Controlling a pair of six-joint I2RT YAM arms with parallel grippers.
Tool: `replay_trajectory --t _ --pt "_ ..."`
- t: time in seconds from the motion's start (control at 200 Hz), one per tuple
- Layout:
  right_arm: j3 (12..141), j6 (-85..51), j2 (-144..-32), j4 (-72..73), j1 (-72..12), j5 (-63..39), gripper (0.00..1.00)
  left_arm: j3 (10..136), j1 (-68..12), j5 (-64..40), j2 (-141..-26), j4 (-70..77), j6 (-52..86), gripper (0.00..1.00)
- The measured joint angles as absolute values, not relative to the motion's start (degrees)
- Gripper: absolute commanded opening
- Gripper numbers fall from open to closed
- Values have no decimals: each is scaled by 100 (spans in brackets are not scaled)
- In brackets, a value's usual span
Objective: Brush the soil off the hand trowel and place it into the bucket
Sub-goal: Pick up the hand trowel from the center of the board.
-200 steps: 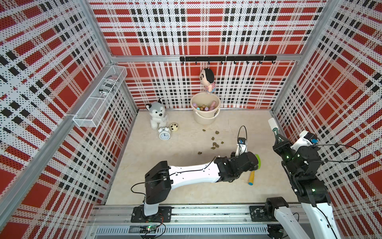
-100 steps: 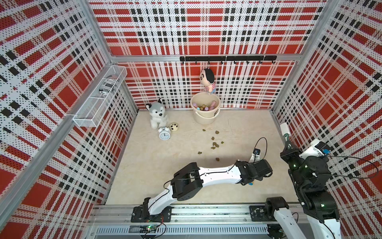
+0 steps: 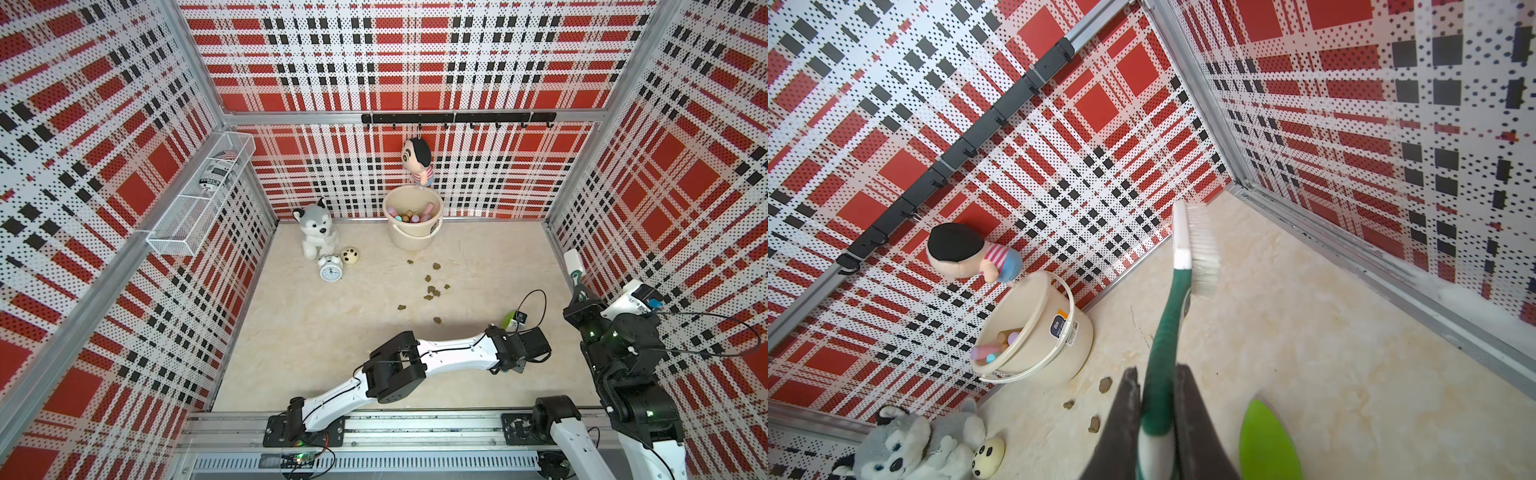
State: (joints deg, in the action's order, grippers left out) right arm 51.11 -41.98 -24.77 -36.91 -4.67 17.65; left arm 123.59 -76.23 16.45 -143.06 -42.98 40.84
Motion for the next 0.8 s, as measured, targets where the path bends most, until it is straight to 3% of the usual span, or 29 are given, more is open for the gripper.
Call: replay_trajectory --t 0.461,0.641,0.797 --pt "5109 -4158 -2477 -3691 -467 1772 0 12488 -7572 1503 -14444 -4589 4051 25" --pt "5100 -4163 -2477 -3688 -467 1774 0 12499 -7535 1500 -14444 -4641 4012 0" --pt "5094 -4187 -2480 -3684 -467 1761 0 12495 -7489 1481 -14424 -4694 3905 0"
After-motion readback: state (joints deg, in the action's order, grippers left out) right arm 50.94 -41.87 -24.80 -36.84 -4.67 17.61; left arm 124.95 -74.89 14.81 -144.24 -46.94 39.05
